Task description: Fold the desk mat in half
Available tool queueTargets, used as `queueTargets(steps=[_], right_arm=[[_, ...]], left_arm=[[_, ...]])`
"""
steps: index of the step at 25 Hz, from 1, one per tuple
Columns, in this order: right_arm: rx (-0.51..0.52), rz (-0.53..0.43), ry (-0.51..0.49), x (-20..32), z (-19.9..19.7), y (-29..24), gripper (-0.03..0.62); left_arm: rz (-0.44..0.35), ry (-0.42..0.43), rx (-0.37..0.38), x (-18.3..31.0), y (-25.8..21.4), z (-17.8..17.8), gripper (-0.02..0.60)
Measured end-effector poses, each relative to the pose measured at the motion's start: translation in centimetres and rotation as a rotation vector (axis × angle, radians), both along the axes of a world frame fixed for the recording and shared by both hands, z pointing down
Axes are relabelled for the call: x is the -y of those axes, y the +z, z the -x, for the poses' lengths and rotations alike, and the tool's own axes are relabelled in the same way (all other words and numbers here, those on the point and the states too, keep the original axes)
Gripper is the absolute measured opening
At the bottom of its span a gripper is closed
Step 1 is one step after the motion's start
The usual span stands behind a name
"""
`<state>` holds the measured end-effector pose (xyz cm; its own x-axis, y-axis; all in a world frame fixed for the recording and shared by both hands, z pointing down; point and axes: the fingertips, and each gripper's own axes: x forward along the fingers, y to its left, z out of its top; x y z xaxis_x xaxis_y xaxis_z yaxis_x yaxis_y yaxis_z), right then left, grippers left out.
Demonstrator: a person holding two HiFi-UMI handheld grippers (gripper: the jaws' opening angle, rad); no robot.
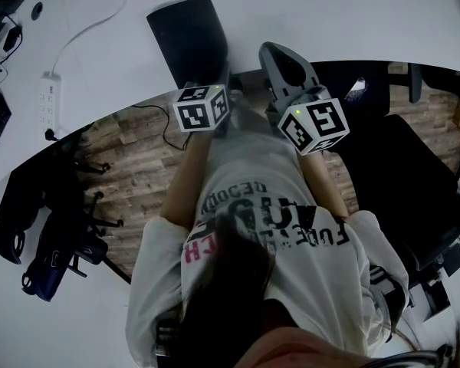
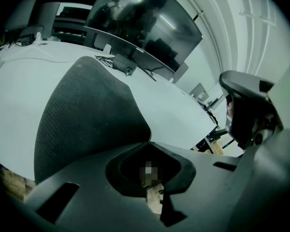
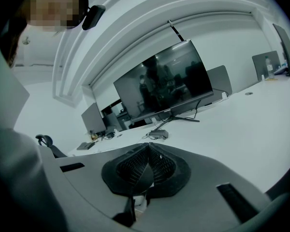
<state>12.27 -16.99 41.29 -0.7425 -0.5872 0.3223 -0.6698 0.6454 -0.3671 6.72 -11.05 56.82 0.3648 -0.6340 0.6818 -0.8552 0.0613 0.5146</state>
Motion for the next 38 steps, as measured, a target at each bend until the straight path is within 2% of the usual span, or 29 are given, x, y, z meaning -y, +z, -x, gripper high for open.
queueTargets(steps=[4,9,13,16,24,28,38], right_arm=[[-0.002,-0.008,0.000,-0.1,0.1,-0.2,0.000],[0.000,-0.018,0.010,-0.2,-0.5,-0.6,0.000],[0.000,-0.027,0.020,-0.5,-0.9,-0.8,0.000],[0.002,-0.032,0.026,-0.8,-1.2,-1.0,0.000],[-0.003,-0.045,0.030,-1.4,-1.5,-1.4,0.000],[-0.006,-0.045,0.028,-1.7,-1.7,-1.2,0.000],[-0.005,-0.046,0.022,-2.1,-1.6,-1.3,0.000]], left_arm=[[-0.012,0.008,-0.009,0.1,-0.2,-0.1,0.020],[-0.047,0.043,-0.058,0.2,-1.0,-1.4,0.145],[-0.058,0.044,-0.061,0.2,-1.0,-1.6,0.166],[-0.054,0.016,-0.063,0.3,-0.9,-1.2,0.150],[-0.008,-0.095,-0.031,-0.1,0.1,0.9,0.005],[-0.011,-0.109,-0.023,0.0,0.0,1.0,0.003],[-0.093,-0.122,-0.009,0.9,-2.6,1.4,0.003]])
